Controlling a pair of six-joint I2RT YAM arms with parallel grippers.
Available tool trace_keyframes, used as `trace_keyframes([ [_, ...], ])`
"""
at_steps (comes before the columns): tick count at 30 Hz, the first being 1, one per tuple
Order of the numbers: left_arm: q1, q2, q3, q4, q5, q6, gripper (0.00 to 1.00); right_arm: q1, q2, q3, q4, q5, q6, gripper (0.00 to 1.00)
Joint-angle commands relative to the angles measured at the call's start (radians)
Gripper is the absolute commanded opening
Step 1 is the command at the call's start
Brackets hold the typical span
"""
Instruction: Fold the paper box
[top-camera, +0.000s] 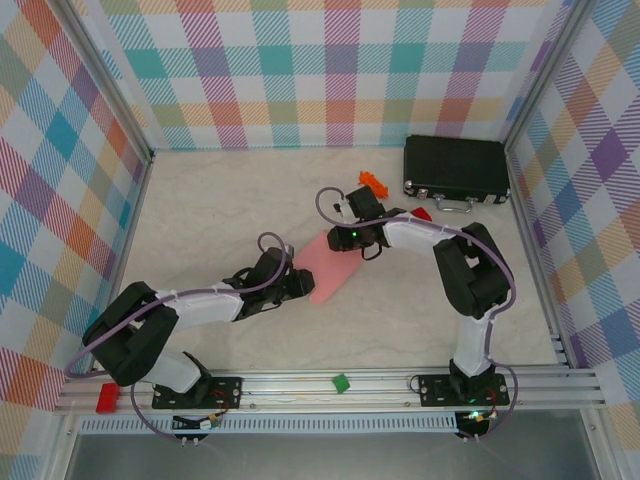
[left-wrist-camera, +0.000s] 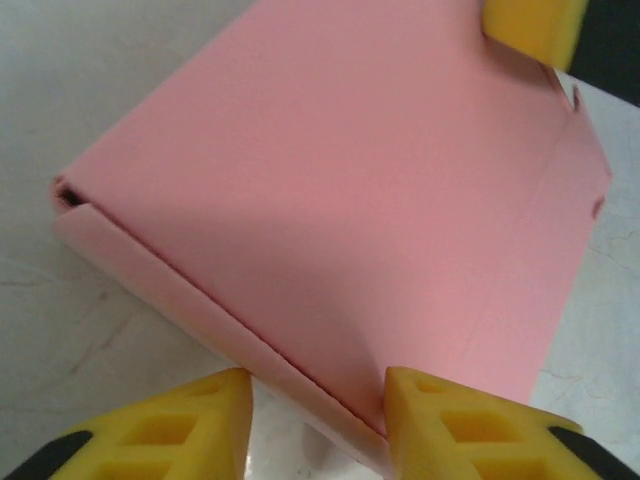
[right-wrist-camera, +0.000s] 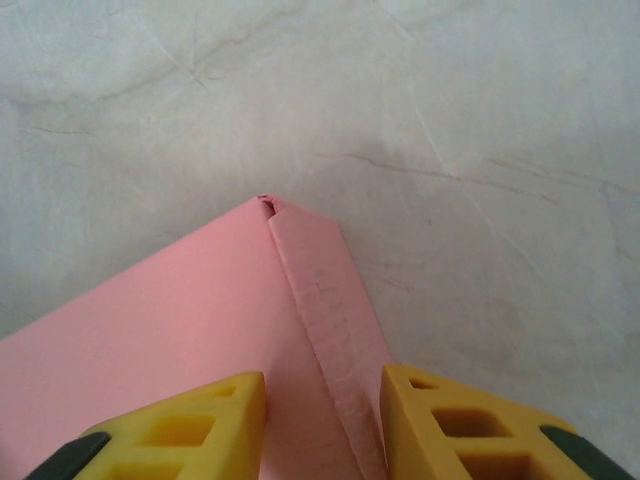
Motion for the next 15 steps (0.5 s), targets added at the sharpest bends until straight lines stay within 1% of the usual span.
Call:
trace_keyframes([
  [1,-0.025,-0.034,-0.040,0.027,0.038,-0.053,0.44,0.024,0.053,0.037,-0.098,-0.005,-0.029,0.37],
  [5,-0.025,-0.136,-0.045,-0.054,-0.005,-0.030,0.57,0.023,-0.003,0.043,-0.092,0.071,0.028,0.51],
  [6,-0.025,-0.169,-0.039,-0.098,-0.025,-0.012,0.60,0.022,-0.025,0.042,-0.097,0.110,0.043,0.56],
  [9,-0.025,-0.260,-0.009,-0.243,-0.102,0.056,0.69,0.017,-0.096,0.032,-0.114,0.205,0.078,0.63],
  [12,-0.024,-0.328,0.029,-0.374,-0.205,0.133,0.78,0.001,-0.171,0.006,-0.129,0.226,0.104,0.66],
  [13,-0.023,-0.341,0.044,-0.405,-0.243,0.169,0.81,-0.007,-0.199,-0.010,-0.130,0.217,0.111,0.67],
  [15,-0.014,-0.341,0.072,-0.436,-0.291,0.245,0.85,-0.019,-0.253,-0.045,-0.134,0.187,0.128,0.67],
])
